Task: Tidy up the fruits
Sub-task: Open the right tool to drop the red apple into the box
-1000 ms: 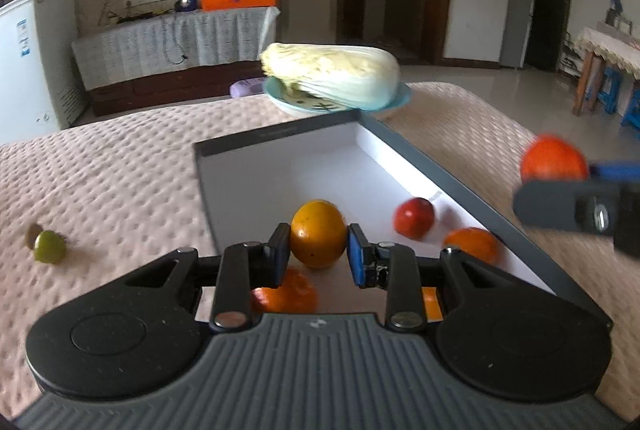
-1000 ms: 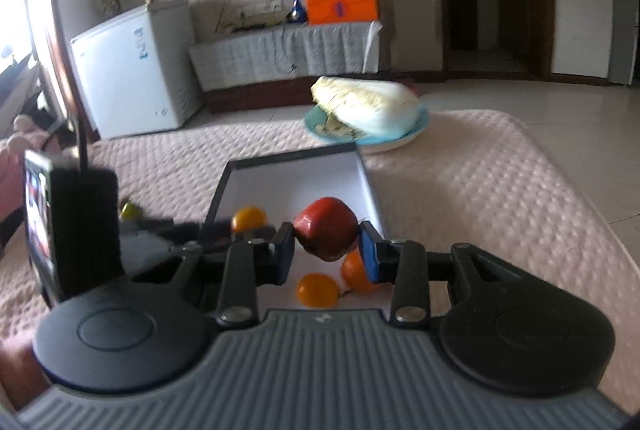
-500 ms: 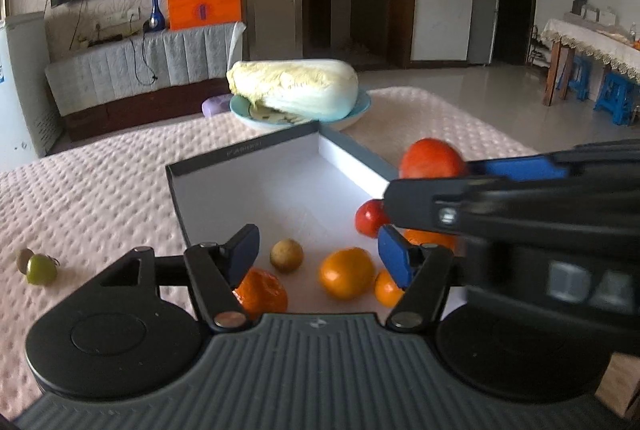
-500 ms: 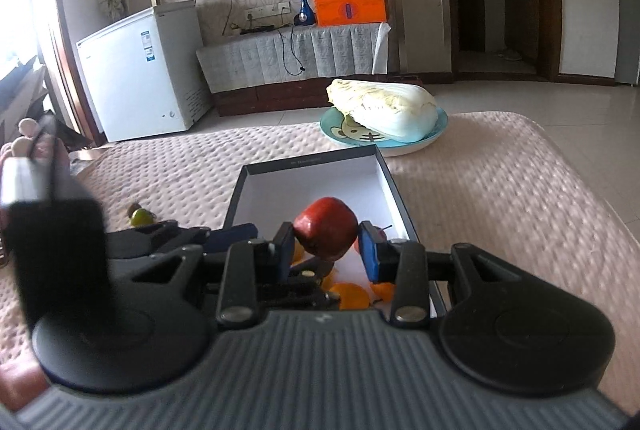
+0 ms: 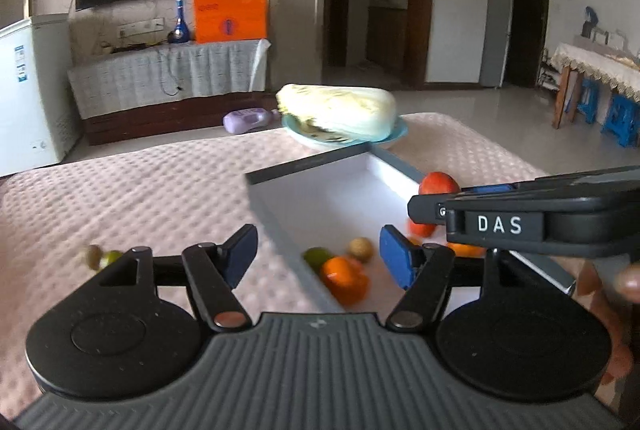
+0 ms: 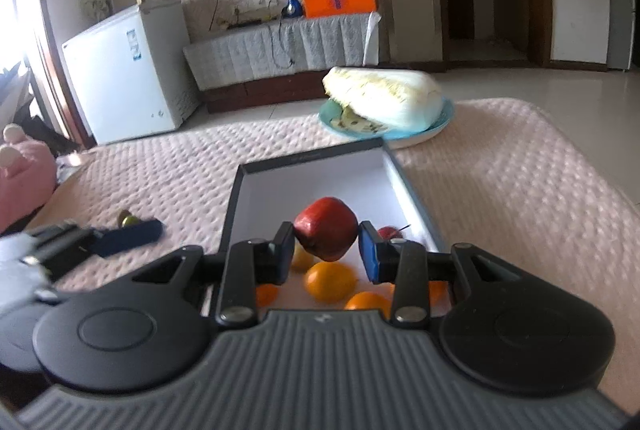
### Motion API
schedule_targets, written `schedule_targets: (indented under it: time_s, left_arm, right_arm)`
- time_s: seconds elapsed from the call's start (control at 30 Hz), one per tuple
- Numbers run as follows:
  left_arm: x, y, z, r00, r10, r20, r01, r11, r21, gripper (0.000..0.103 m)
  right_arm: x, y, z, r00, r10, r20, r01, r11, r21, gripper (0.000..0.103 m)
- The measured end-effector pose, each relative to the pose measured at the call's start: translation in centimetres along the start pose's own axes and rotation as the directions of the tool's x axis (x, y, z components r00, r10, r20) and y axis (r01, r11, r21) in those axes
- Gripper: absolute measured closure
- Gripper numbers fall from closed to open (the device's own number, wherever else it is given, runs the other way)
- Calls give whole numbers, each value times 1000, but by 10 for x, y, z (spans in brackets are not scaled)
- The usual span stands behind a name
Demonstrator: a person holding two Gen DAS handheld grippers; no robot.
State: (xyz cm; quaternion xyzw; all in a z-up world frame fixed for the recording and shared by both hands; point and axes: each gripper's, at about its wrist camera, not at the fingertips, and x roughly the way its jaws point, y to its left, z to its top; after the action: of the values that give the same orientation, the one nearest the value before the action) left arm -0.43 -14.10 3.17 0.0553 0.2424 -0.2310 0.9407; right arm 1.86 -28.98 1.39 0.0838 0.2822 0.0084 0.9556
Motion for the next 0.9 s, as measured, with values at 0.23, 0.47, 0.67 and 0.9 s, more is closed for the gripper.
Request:
schedule_targets:
  time_s: [0.23, 0.47, 0.67, 0.9]
  left_arm:
    - [-23, 34, -5, 999, 38, 15, -38, 999, -12, 30]
    - [-45, 65, -5, 997, 71, 42, -69, 996, -48, 30]
    - [-55, 91, -4, 992, 111, 56, -105, 990, -89, 30]
    - [-62, 118, -6, 984, 169, 53, -161, 978, -134, 30]
  right_arm:
    - [19, 18, -1, 999, -34, -26, 34, 999, -4, 65]
    - [37, 22, -4, 995, -80, -66, 80, 997, -1, 65]
    - [46, 31, -7, 991, -101, -85, 100, 995, -17, 64]
    - [47, 38, -7, 988, -129, -80, 126, 991, -39, 64]
